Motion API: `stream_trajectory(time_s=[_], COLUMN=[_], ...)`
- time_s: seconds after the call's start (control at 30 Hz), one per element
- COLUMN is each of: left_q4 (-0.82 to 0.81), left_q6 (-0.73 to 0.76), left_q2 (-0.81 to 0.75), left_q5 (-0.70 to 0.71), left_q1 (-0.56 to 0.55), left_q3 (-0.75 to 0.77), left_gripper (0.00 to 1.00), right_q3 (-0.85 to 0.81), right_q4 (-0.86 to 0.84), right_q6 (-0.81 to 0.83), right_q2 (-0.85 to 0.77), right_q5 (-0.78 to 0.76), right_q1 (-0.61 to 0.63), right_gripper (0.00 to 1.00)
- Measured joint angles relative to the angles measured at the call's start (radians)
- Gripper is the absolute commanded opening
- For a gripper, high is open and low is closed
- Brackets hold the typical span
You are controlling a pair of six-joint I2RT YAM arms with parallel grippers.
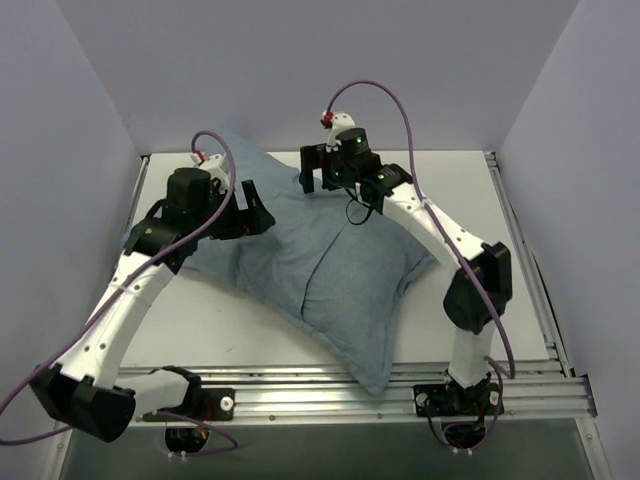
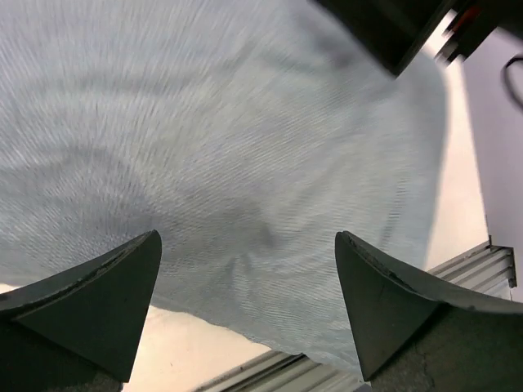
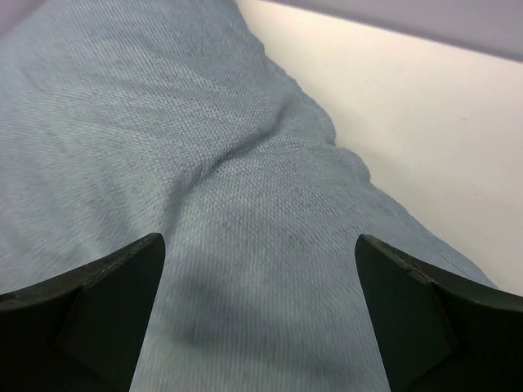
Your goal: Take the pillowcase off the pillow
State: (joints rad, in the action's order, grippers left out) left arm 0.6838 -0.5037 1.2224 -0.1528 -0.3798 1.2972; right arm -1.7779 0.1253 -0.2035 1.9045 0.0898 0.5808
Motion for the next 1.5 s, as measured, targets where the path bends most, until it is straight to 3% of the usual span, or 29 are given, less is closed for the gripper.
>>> stream_trajectory(time_s=[0.23, 0.4, 0.57, 0.8, 1.07, 1.5], left_q4=[0.048, 0.048, 0.038, -0.005, -0.058, -0.100], left_q6=[0.135, 0.256, 0.353, 0.439, 0.484, 0.591], left_q2=[-0.049, 0.014, 0.154, 0.311, 0.391, 0.543], left_q5=[0.007, 0.106, 0.235, 0.415, 0.530, 0.683], left_q1=[-0.024, -0.192, -0.360, -0.528, -0.594, -0.641], left_q3=[0.277, 0.367, 0.388, 0.382, 0.382, 0.396], left_gripper=[0.96, 0.95, 0.95, 0.95, 0.95, 0.95], right_q3=[0.108, 0.296, 0.487, 0.748, 1.027, 1.199], right_q4=[0.040, 0.037, 0.058, 0.038, -0.122, -0.355], right_q6=[-0.026, -0.084, -0.150, -0.225, -0.319, -0.418], right_q2=[-0.330, -0.573, -0.716, -0.771, -0.789, -0.801], right_q5=[-0.148, -0.213, -0.240, -0.212, -0.184, -0.039], right_q1=[0.004, -0.033, -0.049, -0.049, -0.077, -0.180], right_gripper=[0.99, 0.99, 0.99, 0.97, 0.95, 0.94])
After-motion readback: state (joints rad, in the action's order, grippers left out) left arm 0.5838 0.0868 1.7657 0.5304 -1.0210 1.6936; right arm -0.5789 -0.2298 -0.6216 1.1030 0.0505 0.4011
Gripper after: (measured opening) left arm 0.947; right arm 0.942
